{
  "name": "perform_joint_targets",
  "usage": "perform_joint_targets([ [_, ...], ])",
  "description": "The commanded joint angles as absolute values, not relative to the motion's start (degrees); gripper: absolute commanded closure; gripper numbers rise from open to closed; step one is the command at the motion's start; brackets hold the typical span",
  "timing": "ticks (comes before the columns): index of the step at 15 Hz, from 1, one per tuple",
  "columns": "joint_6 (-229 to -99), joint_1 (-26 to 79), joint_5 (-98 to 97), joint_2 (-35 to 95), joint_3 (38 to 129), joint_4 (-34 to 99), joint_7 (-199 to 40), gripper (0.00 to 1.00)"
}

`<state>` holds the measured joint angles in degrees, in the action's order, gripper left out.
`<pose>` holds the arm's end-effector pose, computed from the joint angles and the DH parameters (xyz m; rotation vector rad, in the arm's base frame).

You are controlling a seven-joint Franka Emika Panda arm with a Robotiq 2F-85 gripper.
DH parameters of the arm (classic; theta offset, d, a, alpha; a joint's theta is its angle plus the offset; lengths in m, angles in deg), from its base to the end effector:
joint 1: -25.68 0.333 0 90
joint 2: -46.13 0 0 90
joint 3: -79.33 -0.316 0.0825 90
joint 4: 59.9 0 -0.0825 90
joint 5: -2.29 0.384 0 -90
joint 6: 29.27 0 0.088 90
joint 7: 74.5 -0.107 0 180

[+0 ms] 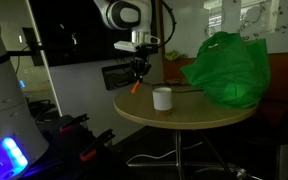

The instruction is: Remove the marker from the mug cup and put it on the table

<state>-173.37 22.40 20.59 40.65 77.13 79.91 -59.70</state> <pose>0.4841 -0.0116 0.2620 -2.9526 0.0327 -0.0077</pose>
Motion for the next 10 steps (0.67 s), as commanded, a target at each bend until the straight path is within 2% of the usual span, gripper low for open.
perform_joint_targets([
  [1,-173.2,24.1,21.7,36.6,76.8,76.8,-64.6,0.95],
  [8,-175.9,24.7,23.4,27.2,74.9,70.9,-69.2,0.95],
  [9,-177.1,24.7,23.3,26.5,74.6,70.5,-69.3,0.56],
  [10,-178.4,24.2,24.1,26.6,73.9,70.5,-68.1,0.54],
])
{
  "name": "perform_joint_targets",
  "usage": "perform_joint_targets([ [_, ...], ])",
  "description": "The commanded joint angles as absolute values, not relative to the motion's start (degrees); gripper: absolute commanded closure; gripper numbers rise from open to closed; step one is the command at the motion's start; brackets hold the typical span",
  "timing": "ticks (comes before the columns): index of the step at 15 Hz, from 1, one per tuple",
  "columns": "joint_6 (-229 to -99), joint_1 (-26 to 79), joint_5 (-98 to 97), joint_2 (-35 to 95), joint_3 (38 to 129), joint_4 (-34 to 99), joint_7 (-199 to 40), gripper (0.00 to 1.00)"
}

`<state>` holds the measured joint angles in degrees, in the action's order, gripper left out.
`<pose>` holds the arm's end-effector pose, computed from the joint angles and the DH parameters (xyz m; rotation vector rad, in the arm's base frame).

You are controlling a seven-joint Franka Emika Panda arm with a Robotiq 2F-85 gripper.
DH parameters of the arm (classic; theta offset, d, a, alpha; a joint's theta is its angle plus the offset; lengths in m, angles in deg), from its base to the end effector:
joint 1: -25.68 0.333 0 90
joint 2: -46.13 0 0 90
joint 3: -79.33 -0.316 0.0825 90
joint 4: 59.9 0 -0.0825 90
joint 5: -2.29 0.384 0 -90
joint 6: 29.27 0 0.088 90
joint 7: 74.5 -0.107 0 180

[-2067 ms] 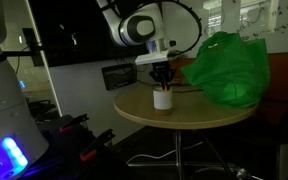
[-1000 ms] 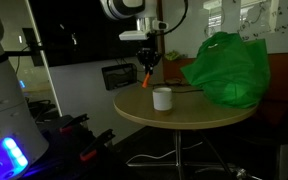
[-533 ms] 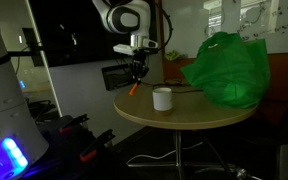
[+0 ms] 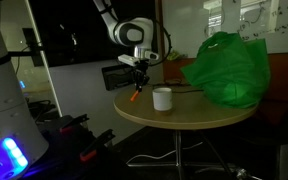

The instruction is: Remove the marker from the mug cup and put it on the table

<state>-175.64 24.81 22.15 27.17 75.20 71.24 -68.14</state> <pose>0.5232 0.0261 0.2007 -2.9270 0.1922 0.0897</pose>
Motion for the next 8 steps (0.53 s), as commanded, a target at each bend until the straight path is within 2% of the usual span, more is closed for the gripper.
perform_joint_targets([
  [1,-179.6,23.9,24.6,26.6,73.3,70.5,-67.6,0.48],
  [7,-189.6,23.6,23.9,31.7,71.1,73.4,-64.7,0.02],
  [8,-190.1,23.5,24.2,32.2,70.9,73.6,-64.7,0.00],
])
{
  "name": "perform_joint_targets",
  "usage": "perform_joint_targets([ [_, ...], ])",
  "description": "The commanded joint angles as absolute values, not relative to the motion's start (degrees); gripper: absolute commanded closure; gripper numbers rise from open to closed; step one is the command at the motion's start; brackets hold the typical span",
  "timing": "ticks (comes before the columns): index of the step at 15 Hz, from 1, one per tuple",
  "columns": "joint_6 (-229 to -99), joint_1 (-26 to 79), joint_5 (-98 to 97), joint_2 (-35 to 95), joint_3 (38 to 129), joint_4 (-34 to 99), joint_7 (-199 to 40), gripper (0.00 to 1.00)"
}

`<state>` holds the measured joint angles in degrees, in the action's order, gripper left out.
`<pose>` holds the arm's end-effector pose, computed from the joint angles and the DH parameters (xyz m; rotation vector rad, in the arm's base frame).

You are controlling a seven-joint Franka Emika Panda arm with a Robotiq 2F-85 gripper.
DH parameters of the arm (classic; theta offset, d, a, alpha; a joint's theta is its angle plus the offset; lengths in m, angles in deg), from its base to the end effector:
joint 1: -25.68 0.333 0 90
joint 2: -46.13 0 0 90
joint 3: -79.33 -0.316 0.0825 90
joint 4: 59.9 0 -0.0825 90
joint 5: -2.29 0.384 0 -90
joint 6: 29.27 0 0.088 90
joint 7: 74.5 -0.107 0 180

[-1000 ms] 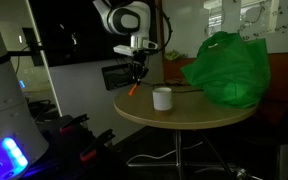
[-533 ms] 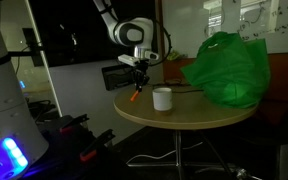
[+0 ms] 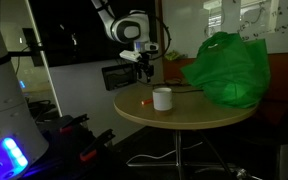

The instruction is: Remove the marker from the mug cup and put it on the table

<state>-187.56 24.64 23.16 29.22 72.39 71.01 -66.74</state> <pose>0.5475 0.0419 0.2402 -2.9303 0.1423 -0.2656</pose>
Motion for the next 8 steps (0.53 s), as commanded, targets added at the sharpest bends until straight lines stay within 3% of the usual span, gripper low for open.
perform_joint_targets([
  [1,-189.6,23.2,24.7,32.6,70.6,73.7,-64.5,0.00],
  [8,-188.7,25.6,14.5,37.8,76.1,77.3,-70.8,0.00],
])
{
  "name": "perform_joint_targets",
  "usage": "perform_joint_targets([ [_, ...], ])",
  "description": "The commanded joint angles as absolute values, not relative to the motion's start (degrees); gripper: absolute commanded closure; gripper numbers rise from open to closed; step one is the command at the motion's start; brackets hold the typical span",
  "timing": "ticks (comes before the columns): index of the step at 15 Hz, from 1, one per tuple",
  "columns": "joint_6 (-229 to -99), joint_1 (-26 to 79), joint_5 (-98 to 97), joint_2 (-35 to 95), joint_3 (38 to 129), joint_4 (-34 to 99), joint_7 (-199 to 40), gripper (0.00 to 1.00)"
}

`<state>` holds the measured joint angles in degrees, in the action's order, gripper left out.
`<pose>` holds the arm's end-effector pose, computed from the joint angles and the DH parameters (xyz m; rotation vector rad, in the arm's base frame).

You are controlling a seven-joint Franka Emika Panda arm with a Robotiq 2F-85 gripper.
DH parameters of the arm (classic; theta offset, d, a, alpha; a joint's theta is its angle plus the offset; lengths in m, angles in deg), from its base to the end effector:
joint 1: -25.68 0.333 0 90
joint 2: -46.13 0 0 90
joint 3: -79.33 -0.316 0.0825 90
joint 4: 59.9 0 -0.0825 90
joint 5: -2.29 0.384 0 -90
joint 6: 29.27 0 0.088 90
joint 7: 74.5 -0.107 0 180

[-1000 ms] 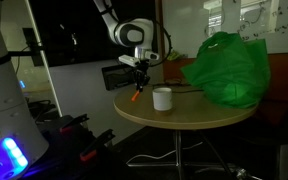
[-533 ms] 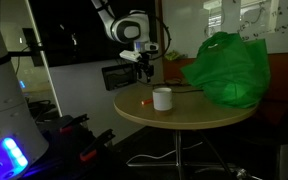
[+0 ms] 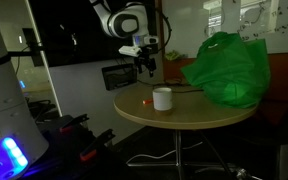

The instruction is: Remove the marker from the mug cup and put it on the table

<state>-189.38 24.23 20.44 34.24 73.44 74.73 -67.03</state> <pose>0.5348 0.0273 0.2661 -2.9618 0.1222 -0.3535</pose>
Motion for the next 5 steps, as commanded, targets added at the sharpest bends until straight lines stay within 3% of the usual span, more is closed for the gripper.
perform_joint_targets([
  [1,-187.9,26.0,10.7,38.6,77.6,77.7,-72.5,0.00],
  [5,-182.7,25.6,3.5,42.5,78.7,78.4,-73.9,0.00],
])
